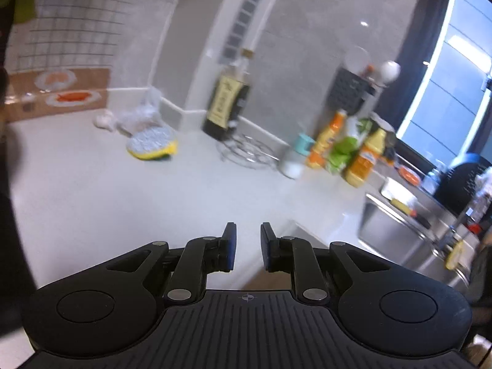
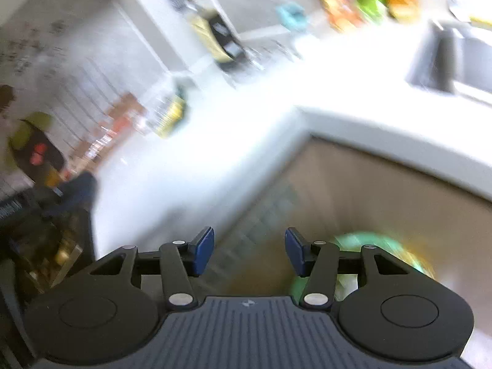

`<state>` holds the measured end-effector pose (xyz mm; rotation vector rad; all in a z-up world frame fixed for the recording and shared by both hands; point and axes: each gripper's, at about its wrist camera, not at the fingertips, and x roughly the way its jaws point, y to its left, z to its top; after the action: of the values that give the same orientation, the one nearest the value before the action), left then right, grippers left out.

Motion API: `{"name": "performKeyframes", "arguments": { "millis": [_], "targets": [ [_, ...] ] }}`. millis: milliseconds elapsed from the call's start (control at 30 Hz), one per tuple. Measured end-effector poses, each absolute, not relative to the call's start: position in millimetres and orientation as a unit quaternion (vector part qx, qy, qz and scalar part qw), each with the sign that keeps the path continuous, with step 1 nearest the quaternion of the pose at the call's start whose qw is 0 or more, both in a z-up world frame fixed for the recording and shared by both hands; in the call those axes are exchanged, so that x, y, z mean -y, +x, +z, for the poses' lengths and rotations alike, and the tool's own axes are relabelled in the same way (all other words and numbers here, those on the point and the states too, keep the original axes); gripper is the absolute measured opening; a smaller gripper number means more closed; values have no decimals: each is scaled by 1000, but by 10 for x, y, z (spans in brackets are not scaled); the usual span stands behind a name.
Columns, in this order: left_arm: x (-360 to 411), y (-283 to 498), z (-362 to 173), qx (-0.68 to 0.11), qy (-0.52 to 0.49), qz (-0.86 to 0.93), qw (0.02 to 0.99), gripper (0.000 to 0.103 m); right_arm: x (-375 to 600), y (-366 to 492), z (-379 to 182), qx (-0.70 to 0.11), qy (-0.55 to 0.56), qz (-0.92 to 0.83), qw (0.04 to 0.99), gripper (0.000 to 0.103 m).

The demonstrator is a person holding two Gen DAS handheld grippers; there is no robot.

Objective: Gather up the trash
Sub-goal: 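Raise both open tools from the bin back over the counter, then reach the right tool toward the plastic bag and steel scrubber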

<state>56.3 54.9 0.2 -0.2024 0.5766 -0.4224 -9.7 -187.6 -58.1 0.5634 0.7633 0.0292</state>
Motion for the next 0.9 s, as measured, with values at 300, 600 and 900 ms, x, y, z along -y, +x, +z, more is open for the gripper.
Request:
{"name": "performKeyframes", "arguments": {
  "millis": [300,600,900],
  "targets": [
    [-1101,1056,-147,-331,-99,-187,919,20,910,1276,91,-301,159,44,939,64],
    [-1329,1237,-262,-363,-123,-192,904,20,661,2616,-187,-365,125,69,920,66],
    [-1353,1229,-123,-360,-98,-163,913,20,552,4152,-763,-391,77,79,914,68]
  ]
}}
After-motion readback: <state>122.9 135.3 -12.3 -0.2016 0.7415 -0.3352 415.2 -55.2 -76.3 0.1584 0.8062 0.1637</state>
